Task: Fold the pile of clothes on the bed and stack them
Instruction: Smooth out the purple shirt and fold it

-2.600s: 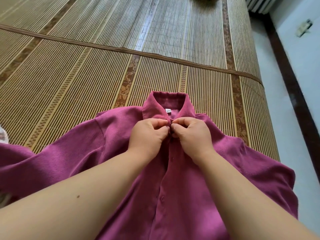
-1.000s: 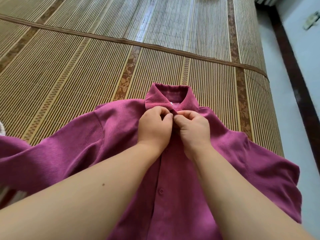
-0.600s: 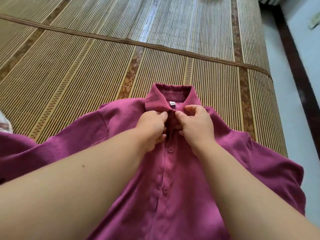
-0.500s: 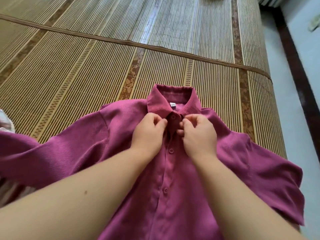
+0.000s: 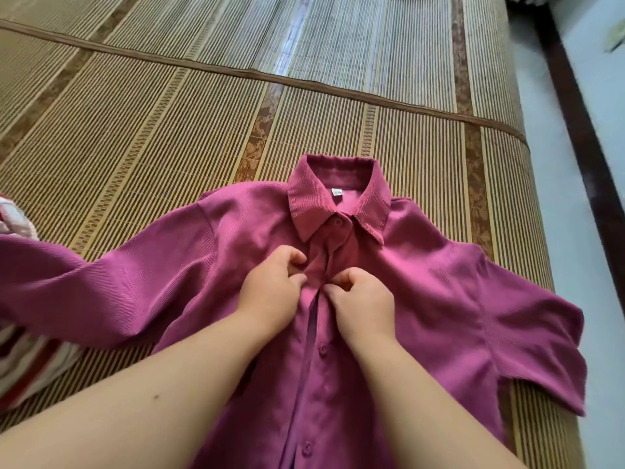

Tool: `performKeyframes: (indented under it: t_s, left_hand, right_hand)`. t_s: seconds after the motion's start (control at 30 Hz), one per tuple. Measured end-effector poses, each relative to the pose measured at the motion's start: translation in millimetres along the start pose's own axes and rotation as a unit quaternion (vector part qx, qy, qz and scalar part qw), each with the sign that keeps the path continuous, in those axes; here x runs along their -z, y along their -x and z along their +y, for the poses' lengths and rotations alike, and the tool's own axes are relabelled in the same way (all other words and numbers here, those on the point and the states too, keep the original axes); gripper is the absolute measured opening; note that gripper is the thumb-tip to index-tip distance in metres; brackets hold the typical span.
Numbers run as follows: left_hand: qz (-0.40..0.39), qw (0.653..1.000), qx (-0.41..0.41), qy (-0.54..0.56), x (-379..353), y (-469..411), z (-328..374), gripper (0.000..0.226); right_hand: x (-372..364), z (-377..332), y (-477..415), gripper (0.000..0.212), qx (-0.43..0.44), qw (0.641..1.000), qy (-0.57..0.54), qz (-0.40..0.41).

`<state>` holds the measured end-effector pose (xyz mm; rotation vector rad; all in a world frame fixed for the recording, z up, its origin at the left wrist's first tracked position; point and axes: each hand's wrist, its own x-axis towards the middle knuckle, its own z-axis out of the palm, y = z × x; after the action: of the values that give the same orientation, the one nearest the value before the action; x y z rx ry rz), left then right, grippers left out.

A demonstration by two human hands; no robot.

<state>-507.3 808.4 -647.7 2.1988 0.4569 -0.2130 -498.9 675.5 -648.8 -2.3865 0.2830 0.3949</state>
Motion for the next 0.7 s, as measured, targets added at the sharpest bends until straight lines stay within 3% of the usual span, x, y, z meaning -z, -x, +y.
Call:
performKeyframes:
  t_s: [0.13,0.3,0.43,0.57,0.7]
  left_hand:
    - [-0.002,1.000,0.003,-0.016,10,-3,-1,0.021]
    - [-0.041,0.976,-0.134,-0.164,-1,4,9,0.023]
    - [-0.037,0.977,-0.074,-0.196,-12,4,17,0.042]
    - [-0.027,0.978,-0.042,-0.201,-3,-2,20,0.022]
    - [-0.033,0.980,-0.028,-0.195,12,5,28,0.017]
  right_hand:
    - [3,7,0,0.012,-0.041,0.996,-0.071,0.032]
    - [4,12,1,0.012,-0.058,0.992,-0.111,0.025]
    - [5,12,-1,0.010,-0.059,0.993,-0.103,0.013]
    - [7,10,1,0.013,-0.058,0.992,-0.113,0.004]
    - [8,7,6,0.013,-0.053,0.993,-0.103,0.005]
